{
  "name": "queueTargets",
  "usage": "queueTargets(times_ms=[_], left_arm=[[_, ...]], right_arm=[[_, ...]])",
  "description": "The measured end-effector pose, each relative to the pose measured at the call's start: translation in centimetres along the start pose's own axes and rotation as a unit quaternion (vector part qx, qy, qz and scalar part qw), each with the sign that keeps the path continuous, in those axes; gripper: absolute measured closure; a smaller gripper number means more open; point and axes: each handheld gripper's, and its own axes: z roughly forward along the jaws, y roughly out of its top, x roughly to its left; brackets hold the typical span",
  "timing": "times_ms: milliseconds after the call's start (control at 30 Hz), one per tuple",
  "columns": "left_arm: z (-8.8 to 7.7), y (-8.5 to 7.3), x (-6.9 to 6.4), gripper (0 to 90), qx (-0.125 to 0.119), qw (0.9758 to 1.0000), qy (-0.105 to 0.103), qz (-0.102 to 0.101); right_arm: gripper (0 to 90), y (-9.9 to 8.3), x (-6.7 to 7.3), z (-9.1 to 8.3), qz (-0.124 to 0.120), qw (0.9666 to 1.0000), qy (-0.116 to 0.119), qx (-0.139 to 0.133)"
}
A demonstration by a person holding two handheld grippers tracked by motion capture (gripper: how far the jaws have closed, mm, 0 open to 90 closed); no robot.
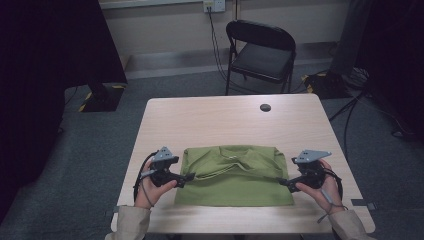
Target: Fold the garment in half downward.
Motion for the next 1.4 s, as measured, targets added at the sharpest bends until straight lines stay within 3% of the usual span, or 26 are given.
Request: queueTargets(times_ms=[367, 567, 900, 1067, 1133, 1267, 1400], left_arm=[[3.2, 2.9, 1.2, 4.7, 0.016, 0.9997, 0.002, 0.016], [5.4, 3.8, 1.8, 4.0, 0.032, 0.9992, 0.007, 0.021], [8.1, 4.8, 2.0, 8.5, 0.049, 0.9978, 0.013, 0.044], [9.8, 4.4, 2.0, 16.7, 0.066, 0.9966, -0.004, 0.050], [10.3, 4.4, 2.0, 20.3, 0.073, 0.9958, -0.008, 0.055], [11.0, 4.2, 1.9, 29.4, 0.073, 0.9957, -0.022, 0.053], [11.3, 4.0, 1.7, 36.8, 0.085, 0.9940, -0.018, 0.066]], right_arm=[[3.0, 2.7, -1.3, 2.6, 0.025, 0.9992, 0.027, -0.017], [4.9, 3.9, -1.7, 4.3, 0.014, 0.9995, 0.026, -0.008], [22.8, 5.5, -2.2, 6.7, 0.020, 0.9983, 0.053, -0.013], [31.4, 6.0, -2.4, 8.3, 0.029, 0.9976, 0.064, 0.000], [38.7, 6.0, -2.5, 8.9, 0.030, 0.9971, 0.070, 0.008], [43.1, 5.9, -2.7, 9.9, 0.039, 0.9960, 0.077, 0.024], [50.4, 5.6, -2.6, 10.5, 0.047, 0.9946, 0.086, 0.035]])
